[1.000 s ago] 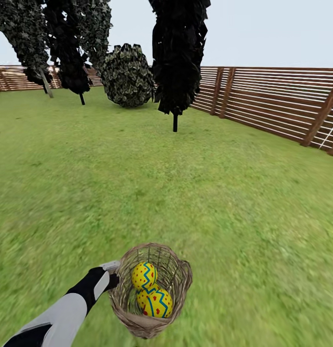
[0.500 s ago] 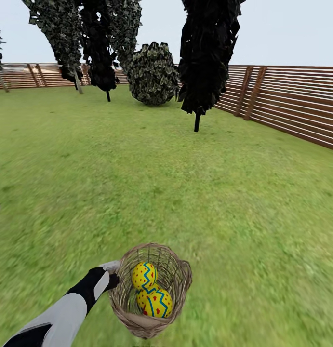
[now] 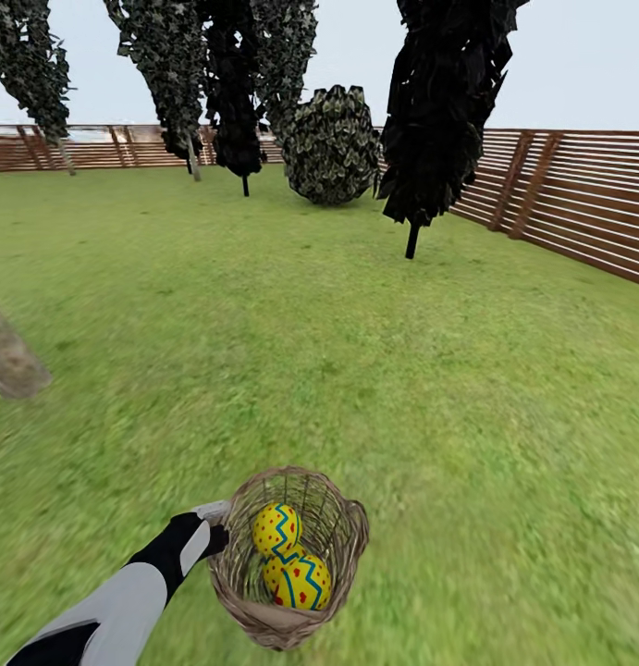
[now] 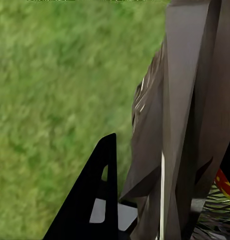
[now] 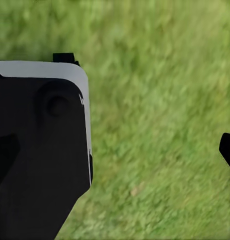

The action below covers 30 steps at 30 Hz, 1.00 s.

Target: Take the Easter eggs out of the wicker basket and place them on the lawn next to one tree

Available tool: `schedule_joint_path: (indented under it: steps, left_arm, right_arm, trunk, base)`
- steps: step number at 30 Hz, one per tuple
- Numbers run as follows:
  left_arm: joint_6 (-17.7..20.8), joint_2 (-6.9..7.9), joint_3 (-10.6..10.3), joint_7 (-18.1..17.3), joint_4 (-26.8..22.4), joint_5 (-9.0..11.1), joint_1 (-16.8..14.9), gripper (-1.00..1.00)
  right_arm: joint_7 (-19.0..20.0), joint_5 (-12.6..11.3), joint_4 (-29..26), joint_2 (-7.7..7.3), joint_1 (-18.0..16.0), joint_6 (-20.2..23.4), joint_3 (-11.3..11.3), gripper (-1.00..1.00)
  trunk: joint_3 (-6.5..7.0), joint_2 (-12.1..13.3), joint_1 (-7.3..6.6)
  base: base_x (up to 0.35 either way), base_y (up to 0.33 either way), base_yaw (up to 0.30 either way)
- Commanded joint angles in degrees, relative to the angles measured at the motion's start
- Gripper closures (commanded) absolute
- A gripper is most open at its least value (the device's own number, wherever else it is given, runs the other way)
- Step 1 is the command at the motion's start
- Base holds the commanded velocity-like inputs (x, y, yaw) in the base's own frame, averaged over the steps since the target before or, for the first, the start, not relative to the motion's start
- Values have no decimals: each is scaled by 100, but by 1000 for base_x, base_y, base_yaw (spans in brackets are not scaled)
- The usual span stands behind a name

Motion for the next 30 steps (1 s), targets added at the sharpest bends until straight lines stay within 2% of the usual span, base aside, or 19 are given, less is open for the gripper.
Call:
schedule_joint_path:
  steps: [1,24,27,30]
  left_arm:
    - [24,-4,23,14,-10,50,-3,100]
    - [24,-15,17,14,-10,50,-3,100]
    - [-247,-21,6,14,14,50,-3,100]
    - [-274,-67,4,14,16,47,-3,100]
  right_arm:
    - [-14,5,6,-6,-8,6,3,-100]
    - [-17,-3,-52,8,-8,0,3,-100]
    - [-14,4,-52,0,-8,0,3,-100]
    - [-14,0,-49,-1,-8,0,3,-100]
  trunk:
    - [-7,-11,3]
    - [162,-11,3]
    - [185,-11,3]
    - [206,-11,3]
  base:
    - [0,0,34]
    - [0,0,195]
    - [0,0,226]
    - [0,0,226]
